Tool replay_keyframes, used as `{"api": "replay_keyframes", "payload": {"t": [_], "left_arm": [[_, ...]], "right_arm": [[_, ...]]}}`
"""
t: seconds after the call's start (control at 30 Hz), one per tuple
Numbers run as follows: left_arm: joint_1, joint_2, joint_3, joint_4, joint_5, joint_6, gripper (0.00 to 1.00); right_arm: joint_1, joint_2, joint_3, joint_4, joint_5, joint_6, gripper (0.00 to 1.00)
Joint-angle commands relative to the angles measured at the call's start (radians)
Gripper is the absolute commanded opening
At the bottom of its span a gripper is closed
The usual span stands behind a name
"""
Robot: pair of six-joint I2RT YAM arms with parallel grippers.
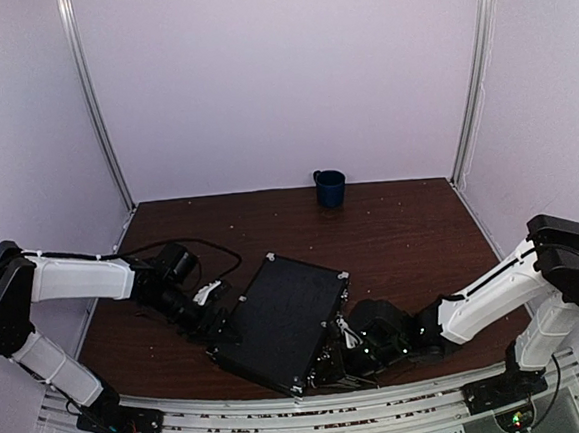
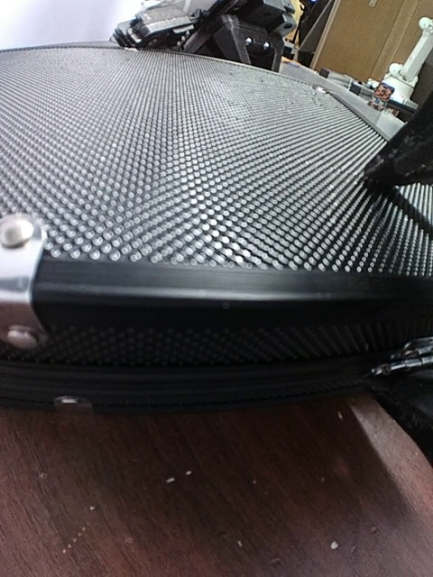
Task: Pack up texas hold em set
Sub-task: Press the left-side button of the box at the center of the board.
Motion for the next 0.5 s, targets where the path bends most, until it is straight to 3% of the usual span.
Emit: {"api": "replay_keyframes", "payload": {"t": [0.0, 0.47], "left_arm": [[-0.034, 0.013, 0.034, 0.060, 0.128, 0.030, 0.68], [-0.034, 0.039, 0.047, 0.017, 0.073, 0.065, 0.68]], "right_arm": [[0.001, 0.097, -0.001, -0.038, -0.064, 0.034, 0.05], [0.004, -0.015, -0.032, -0.172, -0.063, 0.020, 0.06]]}}
